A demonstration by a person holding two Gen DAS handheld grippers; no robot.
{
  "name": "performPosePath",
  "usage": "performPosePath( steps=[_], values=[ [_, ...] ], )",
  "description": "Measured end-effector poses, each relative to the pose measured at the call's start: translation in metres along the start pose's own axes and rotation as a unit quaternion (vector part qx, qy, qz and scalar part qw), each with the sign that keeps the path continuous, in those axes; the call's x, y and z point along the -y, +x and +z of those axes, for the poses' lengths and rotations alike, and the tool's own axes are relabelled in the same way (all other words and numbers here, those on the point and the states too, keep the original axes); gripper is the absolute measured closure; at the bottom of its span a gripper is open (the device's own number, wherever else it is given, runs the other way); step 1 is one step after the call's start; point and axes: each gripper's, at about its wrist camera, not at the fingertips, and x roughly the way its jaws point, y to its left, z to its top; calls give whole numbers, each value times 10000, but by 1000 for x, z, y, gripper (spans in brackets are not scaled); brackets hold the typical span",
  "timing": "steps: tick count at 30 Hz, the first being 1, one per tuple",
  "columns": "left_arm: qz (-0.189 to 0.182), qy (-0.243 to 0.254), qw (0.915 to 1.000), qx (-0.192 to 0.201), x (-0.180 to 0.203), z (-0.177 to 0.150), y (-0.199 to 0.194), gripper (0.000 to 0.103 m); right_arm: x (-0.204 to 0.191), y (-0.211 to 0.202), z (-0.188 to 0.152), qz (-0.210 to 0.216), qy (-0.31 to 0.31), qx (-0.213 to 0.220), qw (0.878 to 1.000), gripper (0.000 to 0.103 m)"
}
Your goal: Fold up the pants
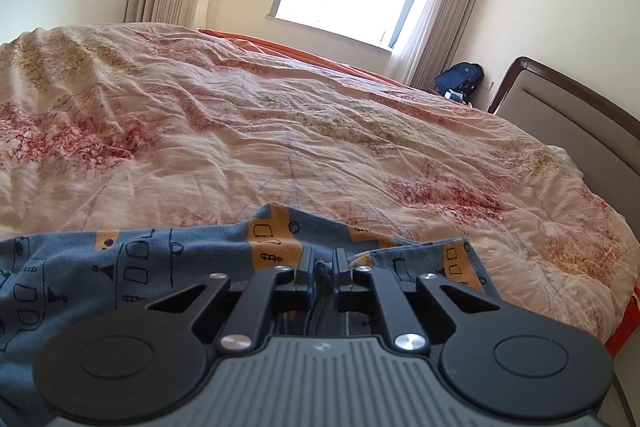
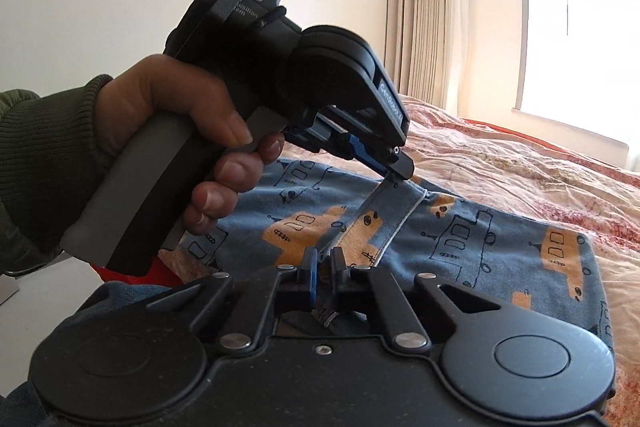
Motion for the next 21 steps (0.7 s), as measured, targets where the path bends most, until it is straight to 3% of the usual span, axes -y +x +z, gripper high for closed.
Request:
performPosePath(
  steps=[4, 11, 13, 15, 17, 18, 19, 21],
  values=[
    [55, -26, 10000, -33, 0, -4, -4, 95, 2, -10, 3, 81, 131, 41, 9999, 97],
    [167, -130, 9997, -97, -5, -11, 2, 95, 3, 3, -2, 193, 348, -252, 9989, 96],
    [139, -180, 9997, -98, -6, -10, 2, 94, 5, 4, -2, 197, 402, -237, 9987, 91],
    [177, -197, 9996, -85, -6, -9, 2, 91, 7, 2, -3, 174, 427, -181, 9988, 75],
    [234, -184, 9995, -92, -5, -9, 2, 73, 9, -4, -5, 91, 372, -103, 9992, 57],
    [260, -156, 9995, -71, -4, -10, 1, 56, 10, -8, -8, 7, 331, -58, 9994, 45],
    [315, -126, 9994, -26, -2, -11, 0, 40, 12, -12, -10, -85, 325, -37, 9994, 39],
    [473, -25, 9988, 100, 4, -16, -3, 27, 19, -20, -16, -348, 372, 14, 9987, 20]
  ],
)
